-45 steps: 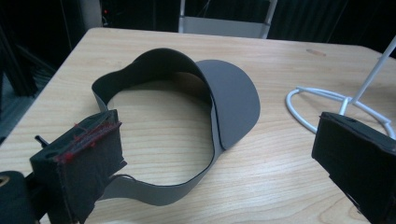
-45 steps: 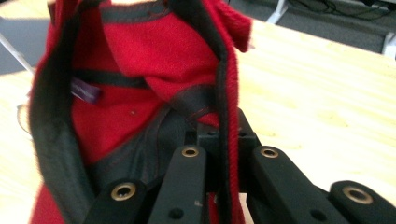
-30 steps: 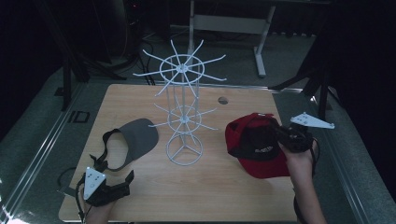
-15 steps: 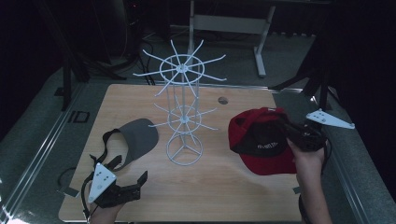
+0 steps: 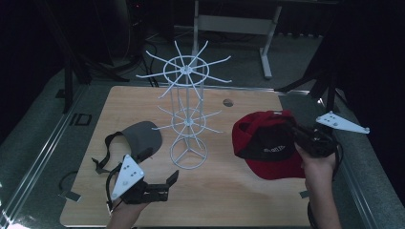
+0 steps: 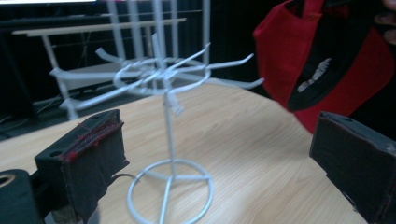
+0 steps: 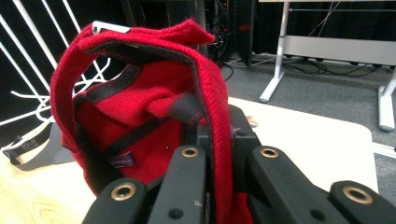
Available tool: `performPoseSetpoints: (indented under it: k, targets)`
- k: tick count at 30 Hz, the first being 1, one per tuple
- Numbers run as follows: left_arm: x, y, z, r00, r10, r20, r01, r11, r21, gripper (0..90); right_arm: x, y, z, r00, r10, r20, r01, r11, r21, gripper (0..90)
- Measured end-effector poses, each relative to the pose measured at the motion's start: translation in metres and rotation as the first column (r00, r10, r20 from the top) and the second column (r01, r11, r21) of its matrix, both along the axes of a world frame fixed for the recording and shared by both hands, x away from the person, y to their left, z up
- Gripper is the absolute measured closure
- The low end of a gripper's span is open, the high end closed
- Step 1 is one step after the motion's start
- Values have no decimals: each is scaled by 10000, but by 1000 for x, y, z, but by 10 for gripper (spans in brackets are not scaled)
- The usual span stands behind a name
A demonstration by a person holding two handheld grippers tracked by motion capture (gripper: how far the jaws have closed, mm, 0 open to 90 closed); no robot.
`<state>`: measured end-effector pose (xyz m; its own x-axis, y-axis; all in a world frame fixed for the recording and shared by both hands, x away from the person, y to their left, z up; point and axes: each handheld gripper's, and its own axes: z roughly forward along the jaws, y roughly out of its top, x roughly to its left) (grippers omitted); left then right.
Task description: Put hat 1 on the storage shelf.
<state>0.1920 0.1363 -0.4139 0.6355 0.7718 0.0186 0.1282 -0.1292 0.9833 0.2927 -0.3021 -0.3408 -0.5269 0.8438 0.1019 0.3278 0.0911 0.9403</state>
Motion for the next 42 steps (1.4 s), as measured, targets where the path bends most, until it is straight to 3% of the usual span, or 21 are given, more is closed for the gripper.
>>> performPoseSetpoints:
  k: [6, 10, 13, 20, 24, 31, 35, 42]
  targets:
    - [8, -26, 17, 9957, -783, 487, 772, 9967, 235, 46, -5, 1, 5, 9998, 154, 82, -154, 9999, -27, 873]
    - [15, -41, 21, 9935, -1023, 506, 1000, 9939, 468, 53, -7, 1, 6, 9995, 289, 97, -290, 9995, 125, 873]
    - [25, -57, 21, 9907, -1336, 262, 1316, 9890, 671, 55, -9, 1, 7, 9993, 360, 82, -362, 9989, 300, 873]
    - [37, -82, 25, 9874, -1570, 194, 1544, 9833, 968, 55, -15, 2, 10, 9986, 497, 186, -503, 9981, 350, 872]
    - [45, -94, 23, 9841, -1774, -134, 1778, 9780, 1093, 55, -19, 5, 13, 9972, 697, 255, -705, 9969, 356, 872]
    - [52, -110, 29, 9852, -1712, -6, 1698, 9769, 1295, 55, -29, 13, 20, 9927, 1065, 574, -1088, 9933, 398, 872]
    - [57, -120, 33, 9822, -1881, -34, 1866, 9719, 1438, 56, -34, 15, 23, 9904, 1195, 690, -1225, 9916, 413, 872]
    - [65, -136, 38, 9814, -1919, -56, 1904, 9693, 1553, 77, -37, 18, 26, 9868, 1403, 804, -1437, 9889, 385, 872]
